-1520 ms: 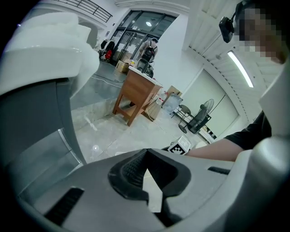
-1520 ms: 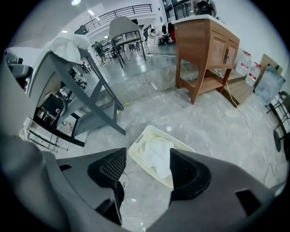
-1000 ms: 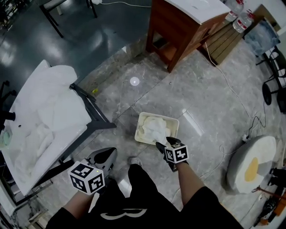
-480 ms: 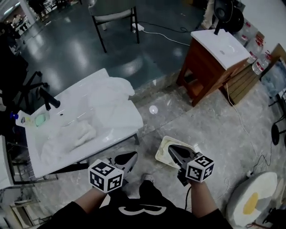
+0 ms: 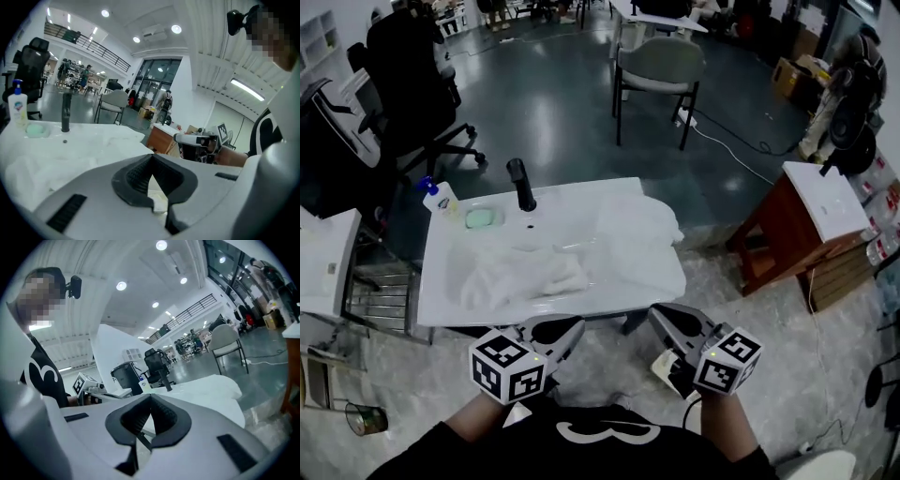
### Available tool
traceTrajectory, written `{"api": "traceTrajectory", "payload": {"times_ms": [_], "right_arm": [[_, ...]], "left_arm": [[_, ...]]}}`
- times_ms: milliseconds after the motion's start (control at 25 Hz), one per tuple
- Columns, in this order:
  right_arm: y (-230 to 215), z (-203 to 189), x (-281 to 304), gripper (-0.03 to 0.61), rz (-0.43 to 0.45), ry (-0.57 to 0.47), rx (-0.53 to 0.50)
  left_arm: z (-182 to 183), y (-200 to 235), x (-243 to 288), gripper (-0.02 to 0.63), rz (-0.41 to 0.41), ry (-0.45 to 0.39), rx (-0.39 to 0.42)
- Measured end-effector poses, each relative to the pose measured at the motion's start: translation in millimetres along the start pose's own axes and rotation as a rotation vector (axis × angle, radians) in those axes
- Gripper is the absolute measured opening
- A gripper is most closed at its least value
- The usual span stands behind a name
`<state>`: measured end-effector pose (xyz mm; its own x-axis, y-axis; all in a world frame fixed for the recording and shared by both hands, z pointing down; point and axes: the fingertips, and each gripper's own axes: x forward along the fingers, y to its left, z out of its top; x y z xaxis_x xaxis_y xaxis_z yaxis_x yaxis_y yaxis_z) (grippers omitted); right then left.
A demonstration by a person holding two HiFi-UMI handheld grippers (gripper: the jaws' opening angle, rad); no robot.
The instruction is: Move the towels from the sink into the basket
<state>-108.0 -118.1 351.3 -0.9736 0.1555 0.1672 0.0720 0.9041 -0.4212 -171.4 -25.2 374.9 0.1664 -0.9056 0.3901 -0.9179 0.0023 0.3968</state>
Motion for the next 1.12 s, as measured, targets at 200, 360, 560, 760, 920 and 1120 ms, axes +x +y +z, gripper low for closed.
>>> {"api": "traceTrajectory", "payload": {"times_ms": [200, 360, 560, 760, 920, 1120], "right_arm": [[55, 7, 58, 0.005, 0.079, 0.063, -0.142], [81, 5, 94, 0.060, 0.121, 0.087, -0.190], [102, -12, 140, 0.157, 0.155, 0.170, -0.268], [120, -40, 188, 0.247, 0.191, 0.274, -0.318], [126, -63, 224, 0.280, 0.199, 0.346, -0.365], [120, -97, 264, 0.293, 0.172, 0.456, -0.448]], "left_arm": [[19, 37, -64, 0.006, 0.074, -0.092, 0.006], [17, 69, -104, 0.008, 0.132, -0.128, -0.016], [14, 107, -147, 0.007, 0.192, -0.173, -0.051], [8, 139, -177, 0.006, 0.222, -0.188, -0.077], [3, 164, -196, 0.007, 0.232, -0.183, -0.094], [-3, 190, -213, 0.006, 0.231, -0.162, -0.092]]}}
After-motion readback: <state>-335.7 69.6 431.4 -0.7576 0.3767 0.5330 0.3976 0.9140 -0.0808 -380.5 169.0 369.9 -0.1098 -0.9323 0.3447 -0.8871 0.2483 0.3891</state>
